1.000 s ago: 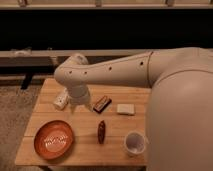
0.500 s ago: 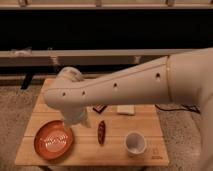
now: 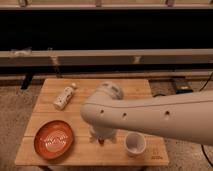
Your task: Move the arm in a circular motion
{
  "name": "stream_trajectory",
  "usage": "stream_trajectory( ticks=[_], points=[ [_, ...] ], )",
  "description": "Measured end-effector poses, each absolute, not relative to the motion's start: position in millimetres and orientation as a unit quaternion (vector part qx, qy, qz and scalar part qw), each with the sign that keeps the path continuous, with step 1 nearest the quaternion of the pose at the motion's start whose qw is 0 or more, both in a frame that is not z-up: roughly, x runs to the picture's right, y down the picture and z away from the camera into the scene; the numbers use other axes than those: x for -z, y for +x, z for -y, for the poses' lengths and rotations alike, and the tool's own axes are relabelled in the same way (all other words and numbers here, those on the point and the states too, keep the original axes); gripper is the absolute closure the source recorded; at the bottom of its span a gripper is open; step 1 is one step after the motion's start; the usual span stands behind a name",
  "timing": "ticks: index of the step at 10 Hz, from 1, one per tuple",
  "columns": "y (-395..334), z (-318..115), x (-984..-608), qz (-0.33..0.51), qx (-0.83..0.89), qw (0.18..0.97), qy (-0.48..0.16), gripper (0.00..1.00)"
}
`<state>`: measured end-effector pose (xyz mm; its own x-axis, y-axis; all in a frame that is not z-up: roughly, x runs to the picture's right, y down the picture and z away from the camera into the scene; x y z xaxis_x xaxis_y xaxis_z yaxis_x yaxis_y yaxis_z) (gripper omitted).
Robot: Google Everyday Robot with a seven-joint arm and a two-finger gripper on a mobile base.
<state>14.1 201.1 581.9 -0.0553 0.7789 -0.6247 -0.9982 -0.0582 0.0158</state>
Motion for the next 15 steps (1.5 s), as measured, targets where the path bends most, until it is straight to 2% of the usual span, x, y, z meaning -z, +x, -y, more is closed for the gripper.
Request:
stream_trajectory(
  ticks=[3,6,8,11,15],
  points=[
    [80,-166,-607,-0.241,-0.716,0.618,-0.219,0.35],
    [121,-118,-648,-0.245,-0.727,0.606,-0.211,0.35],
    [132,-57,-702,-0.239,-0.725,0.608,-0.218,0.35],
    [86,-8,-743,-0.229,-0.705,0.631,-0.229,0.35],
    [-9,16,-760,-0.206,-0.658,0.68,-0.25,0.35]
  ],
)
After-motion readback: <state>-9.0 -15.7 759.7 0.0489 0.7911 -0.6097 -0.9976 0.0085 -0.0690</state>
